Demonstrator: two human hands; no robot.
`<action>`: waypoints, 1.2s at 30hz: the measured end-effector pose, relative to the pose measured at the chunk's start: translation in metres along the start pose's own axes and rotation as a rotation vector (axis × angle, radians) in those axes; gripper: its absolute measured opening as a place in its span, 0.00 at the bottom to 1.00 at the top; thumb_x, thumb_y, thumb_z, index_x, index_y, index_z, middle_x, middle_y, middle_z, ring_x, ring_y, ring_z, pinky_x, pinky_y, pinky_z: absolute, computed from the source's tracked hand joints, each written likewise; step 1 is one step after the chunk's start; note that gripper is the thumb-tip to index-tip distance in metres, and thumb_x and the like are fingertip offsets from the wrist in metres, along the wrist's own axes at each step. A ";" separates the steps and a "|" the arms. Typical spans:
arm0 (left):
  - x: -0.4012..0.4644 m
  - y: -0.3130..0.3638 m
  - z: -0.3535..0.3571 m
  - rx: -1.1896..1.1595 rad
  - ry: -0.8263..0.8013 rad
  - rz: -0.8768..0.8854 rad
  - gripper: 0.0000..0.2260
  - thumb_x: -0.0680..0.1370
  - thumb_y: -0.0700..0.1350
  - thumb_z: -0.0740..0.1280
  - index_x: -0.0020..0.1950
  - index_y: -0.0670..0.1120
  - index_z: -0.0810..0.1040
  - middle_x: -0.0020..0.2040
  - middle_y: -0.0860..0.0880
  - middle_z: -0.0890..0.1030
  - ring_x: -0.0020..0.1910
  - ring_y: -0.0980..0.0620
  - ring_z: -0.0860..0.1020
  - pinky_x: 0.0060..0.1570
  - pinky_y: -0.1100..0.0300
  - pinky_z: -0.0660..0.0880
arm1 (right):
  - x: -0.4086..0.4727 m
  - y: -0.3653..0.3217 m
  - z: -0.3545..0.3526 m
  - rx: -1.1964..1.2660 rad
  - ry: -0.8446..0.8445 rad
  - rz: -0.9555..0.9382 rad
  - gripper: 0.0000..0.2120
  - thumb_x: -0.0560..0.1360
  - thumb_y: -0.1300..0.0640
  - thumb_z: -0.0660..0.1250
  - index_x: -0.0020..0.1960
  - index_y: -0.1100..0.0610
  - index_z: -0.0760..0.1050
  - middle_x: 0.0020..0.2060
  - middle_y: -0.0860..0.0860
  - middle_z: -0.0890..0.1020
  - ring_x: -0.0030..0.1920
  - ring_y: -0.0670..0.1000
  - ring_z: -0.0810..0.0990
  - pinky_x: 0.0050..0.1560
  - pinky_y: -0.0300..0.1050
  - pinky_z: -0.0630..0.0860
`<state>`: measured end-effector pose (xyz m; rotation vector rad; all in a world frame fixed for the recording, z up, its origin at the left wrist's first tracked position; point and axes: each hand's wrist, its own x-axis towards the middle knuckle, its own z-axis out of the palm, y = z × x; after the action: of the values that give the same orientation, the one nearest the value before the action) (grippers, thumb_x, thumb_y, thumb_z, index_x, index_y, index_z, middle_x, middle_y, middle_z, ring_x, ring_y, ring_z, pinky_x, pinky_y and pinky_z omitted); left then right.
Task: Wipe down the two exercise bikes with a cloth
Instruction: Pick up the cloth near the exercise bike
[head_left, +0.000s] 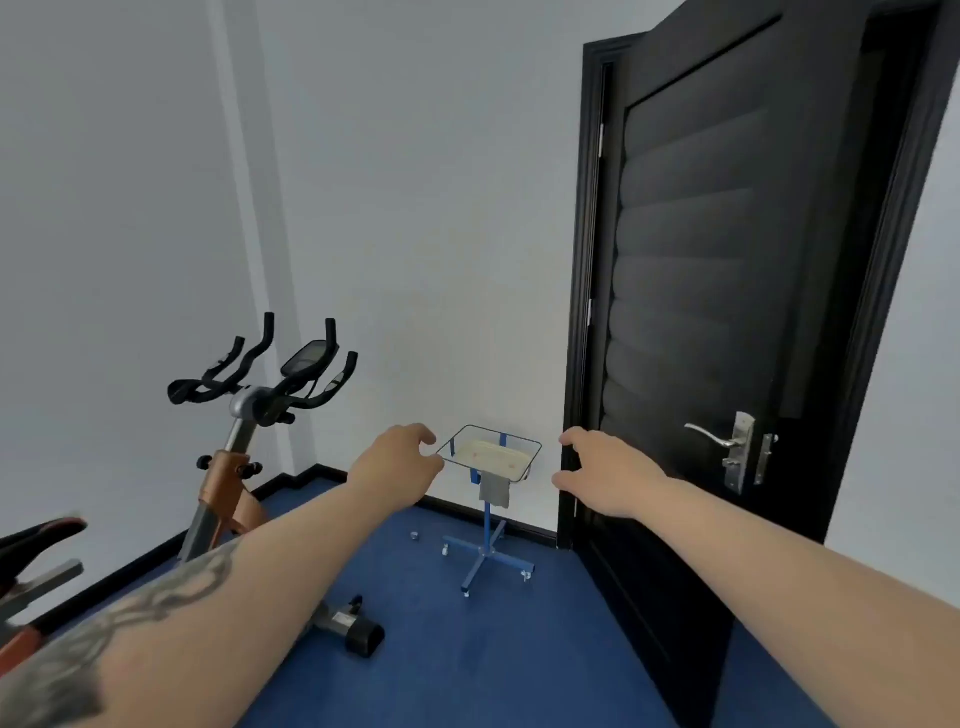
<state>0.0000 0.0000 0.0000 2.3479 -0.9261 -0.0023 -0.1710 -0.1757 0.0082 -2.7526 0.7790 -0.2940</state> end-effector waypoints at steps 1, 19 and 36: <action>0.007 0.005 0.009 -0.007 -0.010 -0.014 0.17 0.80 0.47 0.63 0.69 0.49 0.72 0.69 0.48 0.72 0.60 0.47 0.75 0.59 0.51 0.74 | 0.007 0.005 0.003 0.004 -0.010 -0.003 0.27 0.78 0.49 0.62 0.75 0.51 0.60 0.68 0.52 0.70 0.64 0.53 0.72 0.60 0.48 0.72; 0.205 -0.047 0.171 0.101 -0.164 -0.106 0.18 0.80 0.48 0.61 0.70 0.50 0.71 0.70 0.50 0.70 0.56 0.49 0.77 0.53 0.53 0.76 | 0.240 0.097 0.130 -0.043 -0.234 -0.024 0.25 0.78 0.49 0.61 0.73 0.51 0.61 0.68 0.52 0.70 0.63 0.53 0.72 0.57 0.49 0.74; 0.484 -0.163 0.301 0.174 -0.356 -0.111 0.16 0.80 0.48 0.60 0.67 0.52 0.72 0.70 0.54 0.70 0.49 0.50 0.76 0.42 0.57 0.69 | 0.521 0.136 0.267 -0.062 -0.375 0.045 0.24 0.80 0.50 0.59 0.74 0.53 0.60 0.69 0.50 0.67 0.67 0.52 0.67 0.59 0.50 0.73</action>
<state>0.4024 -0.3693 -0.2315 2.6091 -0.9920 -0.4113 0.2686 -0.5139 -0.2225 -2.7198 0.7545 0.2542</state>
